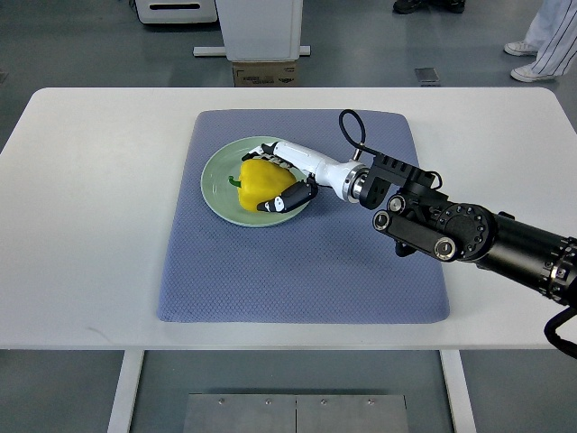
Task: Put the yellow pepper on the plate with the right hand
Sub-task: 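Open the right hand's fingers and release the pepper on the plate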
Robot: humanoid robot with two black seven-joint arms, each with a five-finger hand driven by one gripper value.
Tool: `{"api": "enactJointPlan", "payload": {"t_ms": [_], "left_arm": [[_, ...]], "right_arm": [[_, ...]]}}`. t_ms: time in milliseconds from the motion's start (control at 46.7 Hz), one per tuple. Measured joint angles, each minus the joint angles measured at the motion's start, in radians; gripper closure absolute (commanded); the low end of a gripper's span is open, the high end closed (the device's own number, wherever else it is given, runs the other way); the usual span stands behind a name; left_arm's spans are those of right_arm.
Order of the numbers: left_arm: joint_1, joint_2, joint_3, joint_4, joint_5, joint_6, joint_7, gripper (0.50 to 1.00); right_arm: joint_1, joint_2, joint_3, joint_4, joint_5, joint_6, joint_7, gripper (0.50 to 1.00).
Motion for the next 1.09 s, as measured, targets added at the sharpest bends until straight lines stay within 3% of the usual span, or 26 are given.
{"api": "enactJointPlan", "payload": {"t_ms": [300, 386, 514, 1093], "left_arm": [[0.000, 0.000, 0.000, 0.001, 0.000, 0.001, 0.000, 0.500], [0.000, 0.000, 0.000, 0.001, 0.000, 0.001, 0.000, 0.500], [0.000, 0.000, 0.000, 0.000, 0.000, 0.000, 0.000, 0.500], [0.000, 0.000, 0.000, 0.000, 0.000, 0.000, 0.000, 0.500]], "right_arm": [[-0.008, 0.000, 0.002, -0.001, 0.000, -0.004, -0.004, 0.988], [-0.007, 0.000, 0.005, -0.002, 0.001, -0.022, -0.004, 0.727], [-0.012, 0.000, 0.007, -0.003, 0.012, -0.058, -0.003, 0.513], [-0.014, 0.000, 0.121, -0.003, 0.092, -0.075, -0.005, 0.500]]}}
